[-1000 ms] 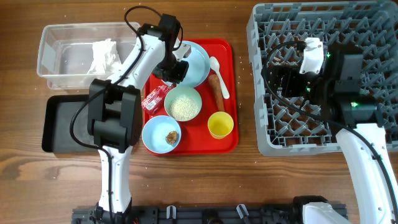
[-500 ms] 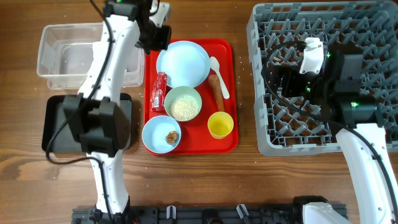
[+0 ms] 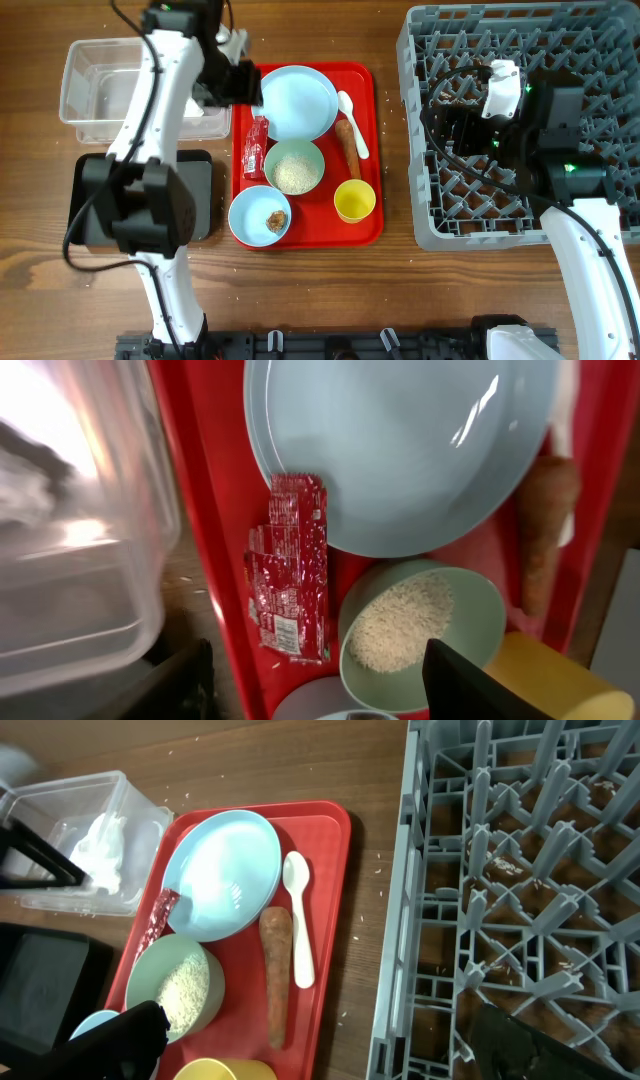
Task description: Sort waste into correct bins and load items into the dishwasher rack
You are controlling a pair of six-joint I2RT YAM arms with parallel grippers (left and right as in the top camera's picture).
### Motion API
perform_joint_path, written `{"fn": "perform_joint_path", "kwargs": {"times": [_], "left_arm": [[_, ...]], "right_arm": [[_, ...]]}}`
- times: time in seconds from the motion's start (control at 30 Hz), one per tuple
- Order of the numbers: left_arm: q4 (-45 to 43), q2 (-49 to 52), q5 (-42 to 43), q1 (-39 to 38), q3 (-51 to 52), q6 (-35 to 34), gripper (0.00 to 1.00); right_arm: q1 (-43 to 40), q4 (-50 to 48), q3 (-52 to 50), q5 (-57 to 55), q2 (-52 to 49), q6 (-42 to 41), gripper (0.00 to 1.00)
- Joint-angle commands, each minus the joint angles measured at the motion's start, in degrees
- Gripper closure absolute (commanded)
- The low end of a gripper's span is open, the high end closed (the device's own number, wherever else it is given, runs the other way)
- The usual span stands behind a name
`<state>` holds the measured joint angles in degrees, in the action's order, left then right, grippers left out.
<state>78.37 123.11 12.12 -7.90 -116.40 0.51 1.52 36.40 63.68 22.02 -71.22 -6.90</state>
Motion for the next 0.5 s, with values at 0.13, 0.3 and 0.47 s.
{"fn": "perform_joint_path", "kwargs": {"times": [0.13, 0.3, 0.47], "left_arm": [[-2.4, 1.53, -3.08, -4.26, 5.9, -9.09, 0.37], [-3.28, 1.53, -9.51, -5.73, 8.57, -15.17, 0.37], [-8.74, 1.53, -9.66, -5.7, 14.73, -17.53, 0.37]], "right_arm": [[-0.09, -0.17, 1.11, -0.2, -0.59, -0.74, 0.0], [-0.09, 0.57, 1.11, -1.31, -0.57, -0.74, 0.0], [-0.09, 0.52, 0.7, -1.68, -0.59, -0.74, 0.0]]}}
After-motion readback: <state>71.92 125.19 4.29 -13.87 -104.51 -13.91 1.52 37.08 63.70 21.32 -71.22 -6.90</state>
